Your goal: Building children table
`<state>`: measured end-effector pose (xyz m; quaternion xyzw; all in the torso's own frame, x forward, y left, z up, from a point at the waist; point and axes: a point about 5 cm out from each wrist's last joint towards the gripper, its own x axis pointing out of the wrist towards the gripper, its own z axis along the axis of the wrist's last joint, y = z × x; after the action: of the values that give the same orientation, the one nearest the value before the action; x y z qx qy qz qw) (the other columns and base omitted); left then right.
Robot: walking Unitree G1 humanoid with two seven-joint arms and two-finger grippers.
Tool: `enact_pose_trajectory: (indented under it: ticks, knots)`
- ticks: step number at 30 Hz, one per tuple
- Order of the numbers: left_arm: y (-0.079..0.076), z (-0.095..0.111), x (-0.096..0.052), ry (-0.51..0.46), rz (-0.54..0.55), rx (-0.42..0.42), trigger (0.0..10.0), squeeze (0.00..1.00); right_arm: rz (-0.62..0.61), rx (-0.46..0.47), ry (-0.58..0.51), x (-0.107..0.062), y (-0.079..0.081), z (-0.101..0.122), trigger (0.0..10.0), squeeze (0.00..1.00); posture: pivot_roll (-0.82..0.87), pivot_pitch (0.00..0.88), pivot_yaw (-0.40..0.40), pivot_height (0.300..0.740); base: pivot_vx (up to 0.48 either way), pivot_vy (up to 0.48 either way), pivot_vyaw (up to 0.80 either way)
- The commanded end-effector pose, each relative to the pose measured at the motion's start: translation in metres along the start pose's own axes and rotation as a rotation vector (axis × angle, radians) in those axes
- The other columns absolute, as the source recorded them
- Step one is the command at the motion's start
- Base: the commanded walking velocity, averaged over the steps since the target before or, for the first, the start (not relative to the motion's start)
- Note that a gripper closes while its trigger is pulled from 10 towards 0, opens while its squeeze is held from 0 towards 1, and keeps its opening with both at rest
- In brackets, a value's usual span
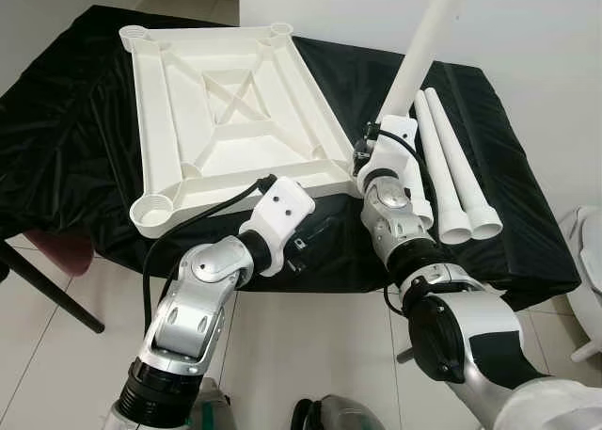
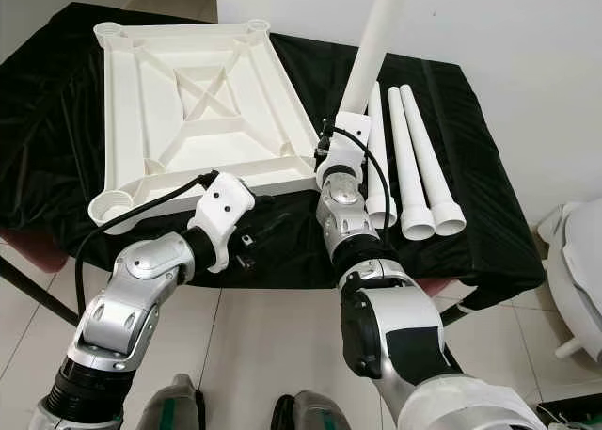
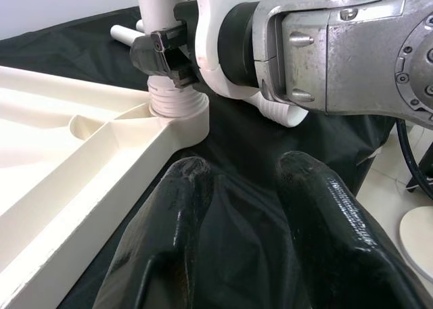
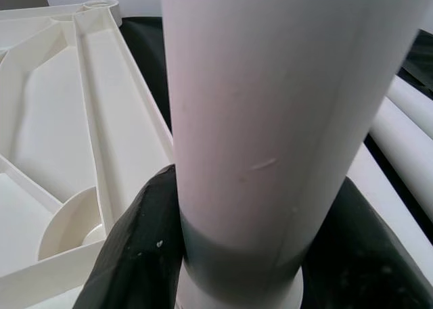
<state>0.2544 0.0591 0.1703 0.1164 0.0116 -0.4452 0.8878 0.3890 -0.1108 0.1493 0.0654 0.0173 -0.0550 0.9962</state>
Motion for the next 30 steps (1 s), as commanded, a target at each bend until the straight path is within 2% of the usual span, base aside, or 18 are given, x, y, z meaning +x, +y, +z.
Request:
enact_pose_trajectory:
  ticks: [1, 4, 5, 6, 9, 12, 13, 14, 16, 18, 21, 28, 29, 30]
  knots:
    - [0.002, 0.002, 0.001, -0.011, 0.064, 0.003, 10.0, 0.0, 0.011, 0.039, 0.057, -0.004, -0.005, -0.015, 10.0, 0.0, 0.09, 0.0, -0.107, 0.74, 0.0, 0.0, 0.0]
    - [0.001, 0.002, 0.001, -0.012, 0.065, 0.003, 10.0, 0.0, 0.023, 0.042, 0.045, -0.005, -0.005, -0.014, 10.0, 0.0, 0.09, 0.0, -0.108, 0.74, 0.0, 0.0, 0.0]
    - [0.001, 0.002, 0.001, -0.012, 0.066, 0.003, 10.0, 0.0, 0.051, 0.048, 0.037, -0.005, -0.005, -0.013, 10.0, 1.0, 0.09, 0.0, -0.11, 0.74, 0.0, 0.0, 0.0]
    - [0.001, 0.002, 0.001, -0.012, 0.066, 0.003, 10.0, 0.0, 0.051, 0.048, 0.037, -0.005, -0.005, -0.013, 10.0, 1.0, 0.09, 0.0, -0.11, 0.74, 0.0, 0.0, 0.0]
    - [0.001, 0.002, 0.001, -0.013, 0.068, 0.003, 10.0, 0.0, 0.192, 0.027, 0.027, -0.004, -0.01, -0.01, 10.0, 1.0, 0.09, 0.0, -0.113, 0.74, 0.0, 0.0, 0.0]
    - [0.001, 0.002, 0.001, -0.013, 0.069, 0.003, 10.0, 0.0, 0.212, 0.021, 0.029, -0.004, -0.011, -0.01, 10.0, 1.0, 0.09, 0.0, -0.113, 0.74, 0.0, 0.0, 0.0]
    - [0.002, 0.002, 0.001, -0.013, 0.07, 0.003, 10.0, 0.0, 0.254, 0.016, 0.029, -0.003, -0.012, -0.009, 10.0, 0.74, 0.09, 0.0, -0.113, 0.74, 0.0, 0.0, 0.0]
    - [0.002, 0.002, 0.001, -0.014, 0.071, 0.003, 10.0, 0.0, 0.31, 0.013, 0.029, -0.001, -0.015, -0.006, 10.0, 0.0, 0.09, 0.0, -0.114, 0.74, 0.0, 0.0, 0.0]
    - [0.002, 0.002, 0.001, -0.015, 0.073, 0.003, 10.0, 0.0, 0.397, -0.014, 0.021, 0.001, -0.02, 0.0, 10.0, 0.0, 0.09, 0.0, -0.114, 0.74, 0.0, 0.0, 0.0]
    - [0.002, 0.002, 0.001, -0.015, 0.073, 0.003, 10.0, 0.0, 0.397, -0.014, 0.021, 0.001, -0.02, 0.0, 10.0, 0.0, 0.09, 0.0, -0.114, 0.74, 0.0, 0.0, 0.0]
    - [0.004, 0.002, 0.0, -0.014, 0.083, 0.004, 10.0, 0.0, 0.515, -0.082, 0.012, 0.004, -0.025, 0.009, 10.0, 0.0, 0.09, 0.0, -0.112, 0.74, 0.0, 0.0, 0.0]
    - [0.006, 0.003, -0.002, -0.013, 0.091, 0.002, 10.0, 0.0, 0.574, -0.164, 0.032, 0.005, -0.029, 0.01, 10.0, 0.0, 0.1, 0.012, -0.109, 0.74, 0.0, 0.0, 0.0]
    - [0.006, 0.003, -0.002, -0.013, 0.094, 0.002, 10.0, 0.0, 0.584, -0.174, 0.045, 0.006, -0.031, 0.01, 10.0, 0.67, 0.1, 0.014, -0.108, 0.74, 0.0, 0.0, 0.0]
    - [0.006, 0.004, -0.002, -0.013, 0.095, 0.002, 10.0, 0.0, 0.591, -0.177, 0.054, 0.006, -0.032, 0.01, 10.0, 0.67, 0.1, 0.017, -0.108, 0.74, 0.0, 0.0, 0.0]
